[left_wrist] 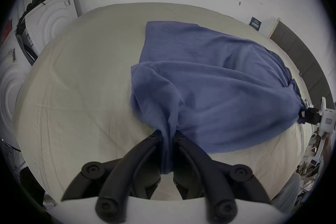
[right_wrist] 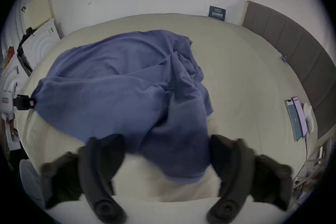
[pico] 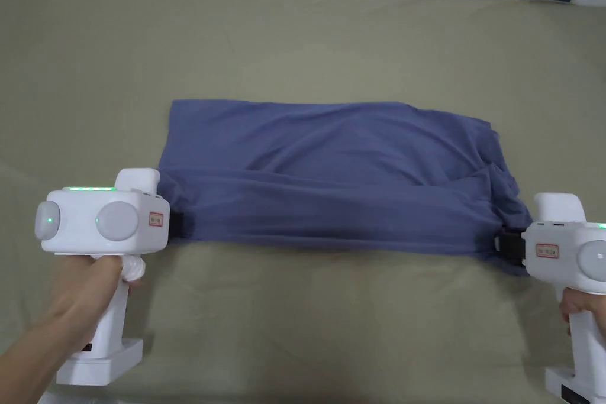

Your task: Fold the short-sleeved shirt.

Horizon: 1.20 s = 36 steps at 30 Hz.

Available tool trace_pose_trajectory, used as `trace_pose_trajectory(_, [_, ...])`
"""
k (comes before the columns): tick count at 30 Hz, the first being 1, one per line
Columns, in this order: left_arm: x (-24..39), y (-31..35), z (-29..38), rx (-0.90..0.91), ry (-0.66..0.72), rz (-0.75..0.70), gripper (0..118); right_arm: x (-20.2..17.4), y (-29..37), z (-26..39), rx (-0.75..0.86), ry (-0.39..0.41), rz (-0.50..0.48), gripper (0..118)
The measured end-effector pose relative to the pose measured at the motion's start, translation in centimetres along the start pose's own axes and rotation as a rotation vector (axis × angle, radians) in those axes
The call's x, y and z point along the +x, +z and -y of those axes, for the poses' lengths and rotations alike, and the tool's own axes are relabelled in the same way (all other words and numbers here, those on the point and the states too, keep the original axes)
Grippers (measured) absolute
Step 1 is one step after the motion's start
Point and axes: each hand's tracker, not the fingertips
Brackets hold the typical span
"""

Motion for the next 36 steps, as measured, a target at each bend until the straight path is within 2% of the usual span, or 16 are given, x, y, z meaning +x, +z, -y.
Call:
trace_pose_trajectory(1, [0.0, 0.1, 0.0, -0.001, -0.004, 0.001, 11, 0.1, -0.1, 0.0, -0.016, -0.015, -0.041, 3])
trace_pose_trajectory(2, [0.1, 0.3, -0.1, -0.001, -0.009, -0.003, 11, -0.1, 0.3, 0.2, -0.001, -0.001, 0.000, 3])
trace_pose_trajectory(7, [-0.2, 1.7, -0.5, 0.015, -0.032, -0.021, 10, -0.5, 2.2, 0.7, 0.025, 0.058, -0.003, 2])
trace_pose_trajectory(13, [0.3, 4.6, 0.3, 0.054, -0.075, -0.034, 10, 0.3, 5.4, 1.8, 0.056, 0.066, -0.020, 2])
trace_pose_trajectory(17, [-0.1, 6.2, 2.8, 0.045, -0.088, -0.039, 10, 0.4, 7.6, 4.5, 0.051, 0.058, -0.043, 2])
trace_pose_trajectory(22, [-1.1, 8.0, 7.1, 0.019, -0.068, -0.040, 10, -0.3, 9.8, 9.0, 0.013, 0.103, -0.058, 2])
trace_pose_trajectory(31, [-2.1, 8.9, 9.9, -0.013, -0.022, -0.021, 10, 0.3, 9.6, 12.3, -0.017, 0.067, -0.073, 3])
trace_pose_trajectory(32, [-2.2, 8.7, 9.8, -0.011, -0.011, -0.010, 11, 0.1, 9.5, 12.3, -0.016, 0.062, -0.075, 6])
trace_pose_trajectory(33, [-2.4, 8.6, 9.7, -0.002, 0.004, 0.012, 18, 0.1, 9.5, 12.2, -0.013, 0.050, -0.076, 25])
trace_pose_trajectory(34, [-2.7, 8.6, 9.7, 0.017, 0.023, 0.052, 57, 0.0, 9.5, 11.9, -0.011, 0.039, -0.051, 79])
trace_pose_trajectory(35, [-2.9, 8.5, 9.6, 0.015, 0.025, 0.034, 98, -0.1, 9.6, 11.6, -0.018, 0.034, -0.045, 112])
trace_pose_trajectory(36, [-3.0, 8.5, 9.5, 0.007, 0.035, 0.017, 118, -0.2, 9.7, 11.5, -0.017, 0.028, -0.053, 118])
